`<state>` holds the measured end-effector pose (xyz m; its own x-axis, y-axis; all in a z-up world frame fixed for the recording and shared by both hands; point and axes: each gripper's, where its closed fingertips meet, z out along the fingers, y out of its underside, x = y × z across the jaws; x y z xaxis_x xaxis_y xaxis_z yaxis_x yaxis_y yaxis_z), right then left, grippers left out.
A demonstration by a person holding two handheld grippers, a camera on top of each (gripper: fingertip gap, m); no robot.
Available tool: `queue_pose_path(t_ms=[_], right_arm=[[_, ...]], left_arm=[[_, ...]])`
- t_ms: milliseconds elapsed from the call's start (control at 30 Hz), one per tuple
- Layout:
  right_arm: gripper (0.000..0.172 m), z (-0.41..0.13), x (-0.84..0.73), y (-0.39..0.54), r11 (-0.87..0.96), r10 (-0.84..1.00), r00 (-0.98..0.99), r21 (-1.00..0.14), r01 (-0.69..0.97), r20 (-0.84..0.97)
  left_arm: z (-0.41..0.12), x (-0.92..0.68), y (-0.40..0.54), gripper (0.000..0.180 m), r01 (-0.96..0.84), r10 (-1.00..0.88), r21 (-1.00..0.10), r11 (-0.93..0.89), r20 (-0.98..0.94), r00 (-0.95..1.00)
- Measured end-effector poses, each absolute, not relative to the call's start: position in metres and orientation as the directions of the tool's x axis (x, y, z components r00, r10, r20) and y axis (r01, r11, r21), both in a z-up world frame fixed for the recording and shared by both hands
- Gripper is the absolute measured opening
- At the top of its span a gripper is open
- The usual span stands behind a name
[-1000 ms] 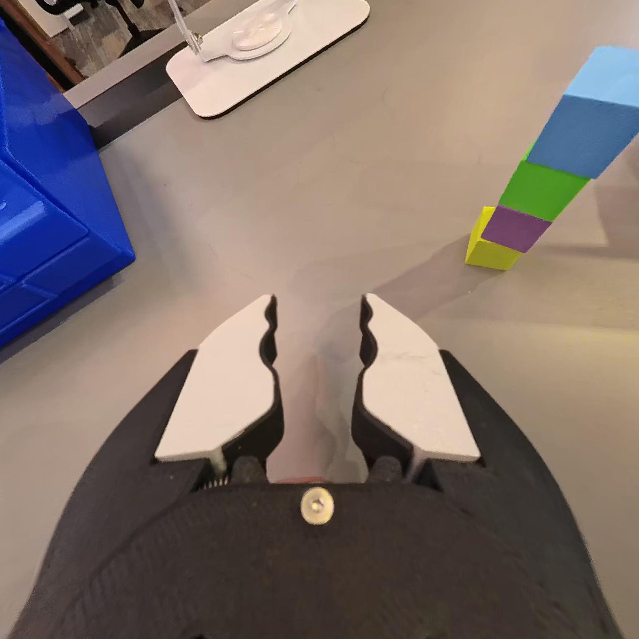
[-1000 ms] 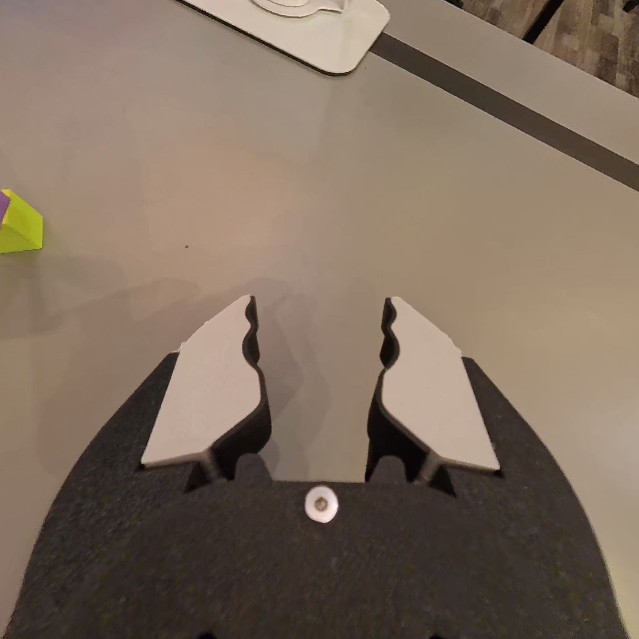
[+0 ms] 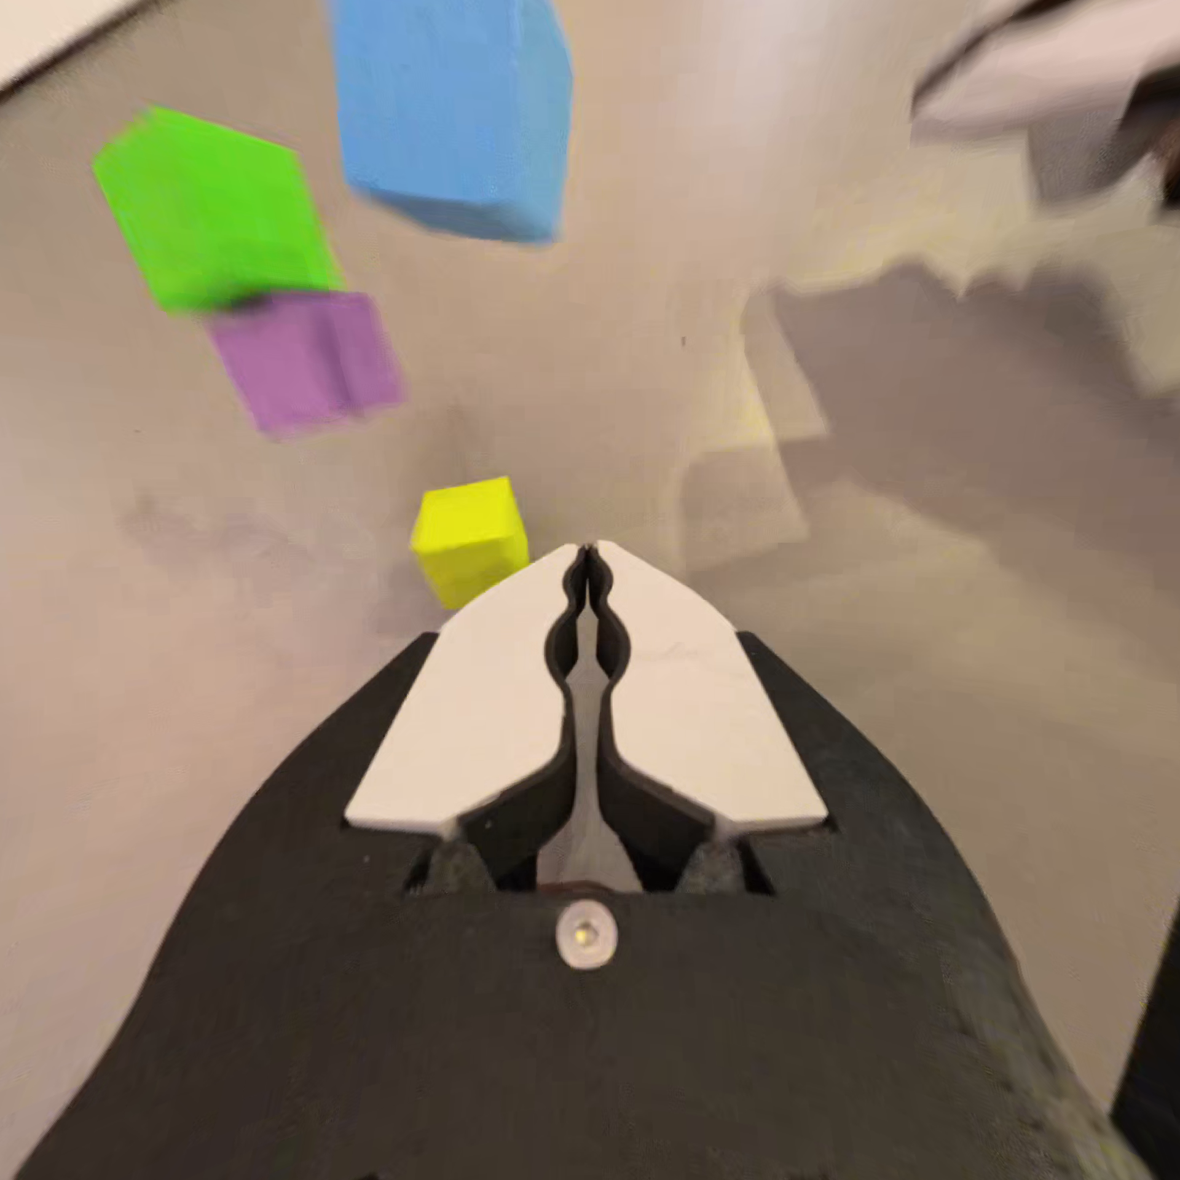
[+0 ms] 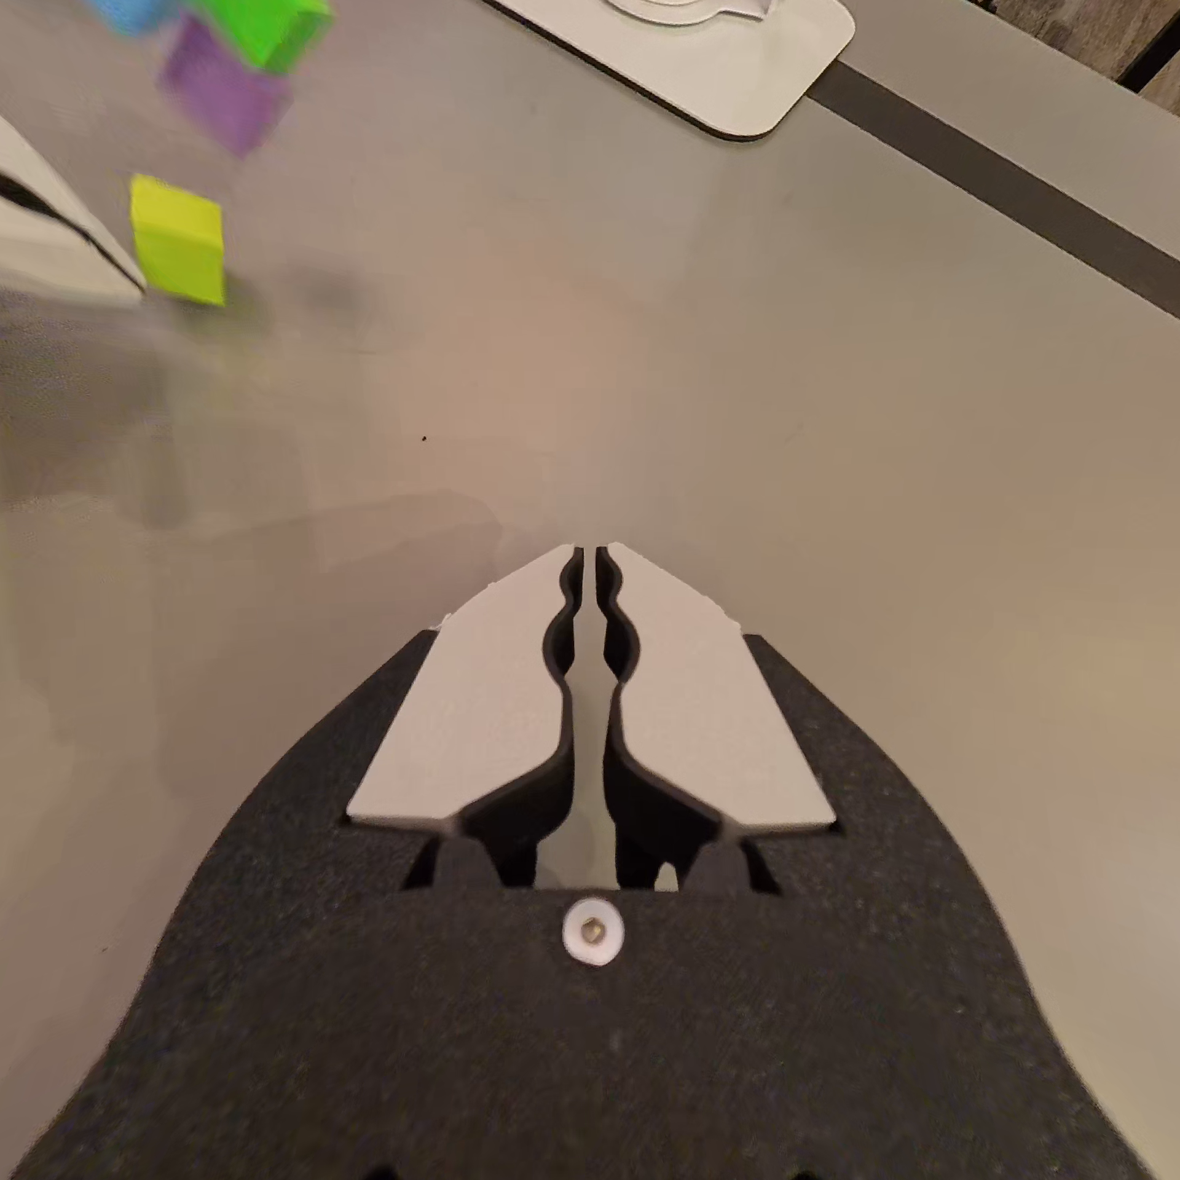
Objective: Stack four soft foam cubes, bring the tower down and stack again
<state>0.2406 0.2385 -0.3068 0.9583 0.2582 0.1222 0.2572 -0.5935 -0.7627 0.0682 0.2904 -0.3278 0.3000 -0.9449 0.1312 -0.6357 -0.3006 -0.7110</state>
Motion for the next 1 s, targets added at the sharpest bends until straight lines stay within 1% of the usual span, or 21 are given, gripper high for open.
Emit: queue_pose_path(t_ms=[33,100,200,300,467,533,600,700,800,900,933,967,1000], right_arm=[[0.003,-0.306,0.242,0.238,-0.591,0.255,0.959,-0.765,0.255,0.122],[0.003,-0.306,0.246,0.238,-0.591,0.247,0.962,-0.769,0.244,0.115],[0.004,-0.308,0.248,0.239,-0.598,0.244,0.966,-0.772,0.215,0.081],[0.004,-0.310,0.245,0.240,-0.603,0.255,0.964,-0.766,0.222,0.079],[0.006,-0.310,0.237,0.239,-0.598,0.284,0.953,-0.758,0.260,0.103],[0.007,-0.311,0.237,0.237,-0.602,0.290,0.951,-0.752,0.268,0.107],[0.007,-0.311,0.238,0.237,-0.601,0.290,0.951,-0.753,0.266,0.104],[0.009,-0.310,0.237,0.238,-0.596,0.287,0.953,-0.761,0.256,0.096],[0.016,-0.308,0.234,0.241,-0.583,0.281,0.956,-0.777,0.239,0.083],[0.029,-0.305,0.227,0.249,-0.562,0.269,0.961,-0.799,0.214,0.068],[0.034,-0.304,0.225,0.253,-0.551,0.258,0.964,-0.810,0.199,0.061],[0.036,-0.304,0.222,0.258,-0.544,0.254,0.966,-0.818,0.188,0.053],[0.040,-0.305,0.218,0.263,-0.543,0.254,0.966,-0.821,0.176,0.039]], left_arm=[[-0.318,0.068,0.292,0.000,-0.571,-0.935,-0.749,-0.335,0.188,0.302],[-0.310,0.060,0.286,0.000,-0.547,-0.940,-0.773,-0.321,0.191,0.282],[-0.318,0.043,0.272,0.000,-0.607,-0.957,-0.750,-0.265,0.129,0.258],[-0.329,0.027,0.263,0.000,-0.646,-0.961,-0.724,-0.241,0.083,0.265],[-0.341,0.030,0.260,0.000,-0.633,-0.952,-0.718,-0.291,0.154,0.263],[-0.346,0.031,0.259,0.000,-0.662,-0.956,-0.695,-0.280,0.140,0.258],[-0.347,0.032,0.257,0.000,-0.676,-0.966,-0.697,-0.241,0.103,0.238],[-0.346,0.032,0.256,0.000,-0.672,-0.967,-0.702,-0.235,0.100,0.234],[-0.337,0.031,0.264,0.000,-0.627,-0.965,-0.742,-0.237,0.105,0.240],[-0.305,0.031,0.289,0.001,-0.475,-0.947,-0.848,-0.235,0.090,0.308],[-0.296,0.029,0.302,0.006,-0.429,-0.931,-0.872,-0.237,0.077,0.358],[-0.290,0.025,0.315,0.007,-0.398,-0.915,-0.891,-0.219,0.046,0.400],[-0.287,0.023,0.326,0.012,-0.388,-0.903,-0.901,-0.193,0.008,0.430]])
